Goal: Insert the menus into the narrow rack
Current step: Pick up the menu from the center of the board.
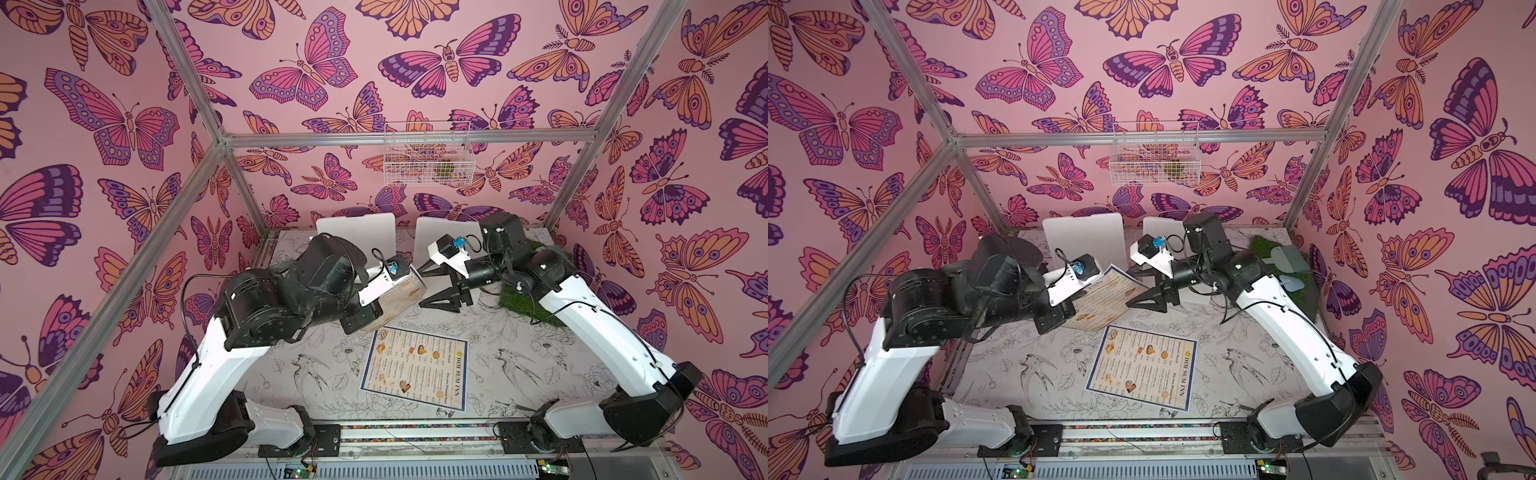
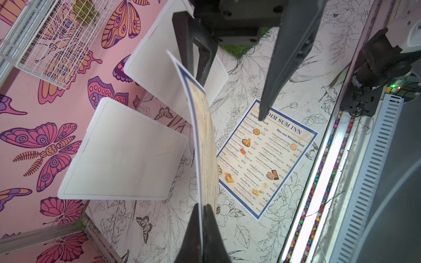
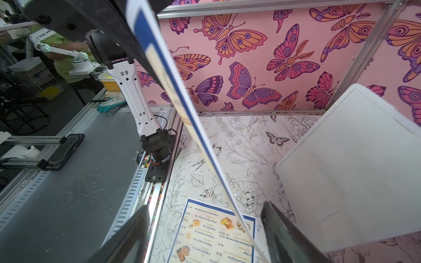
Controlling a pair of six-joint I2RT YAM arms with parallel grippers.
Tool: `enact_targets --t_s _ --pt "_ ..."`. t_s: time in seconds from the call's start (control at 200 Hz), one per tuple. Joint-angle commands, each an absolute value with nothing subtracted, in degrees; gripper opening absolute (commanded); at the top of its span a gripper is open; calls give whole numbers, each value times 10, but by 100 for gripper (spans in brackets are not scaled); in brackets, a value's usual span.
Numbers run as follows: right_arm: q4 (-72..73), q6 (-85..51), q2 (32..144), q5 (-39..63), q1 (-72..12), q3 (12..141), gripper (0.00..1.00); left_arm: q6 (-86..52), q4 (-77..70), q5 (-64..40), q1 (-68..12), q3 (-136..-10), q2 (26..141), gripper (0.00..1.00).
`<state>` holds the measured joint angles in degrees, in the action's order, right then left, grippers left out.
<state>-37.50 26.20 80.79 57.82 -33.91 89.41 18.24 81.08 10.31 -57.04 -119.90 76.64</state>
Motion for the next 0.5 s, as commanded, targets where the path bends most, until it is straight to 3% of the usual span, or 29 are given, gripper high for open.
enact_targets --t_s 0.0,0.235,0.496 --pt "-377 263 809 617 -342 901 70 189 817 102 -575 -1208 770 0" --pt "-365 254 809 634 -343 890 57 189 813 98 -577 -1208 775 0" --pt "-345 249 813 613 -343 877 65 188 813 91 -584 -1211 775 0"
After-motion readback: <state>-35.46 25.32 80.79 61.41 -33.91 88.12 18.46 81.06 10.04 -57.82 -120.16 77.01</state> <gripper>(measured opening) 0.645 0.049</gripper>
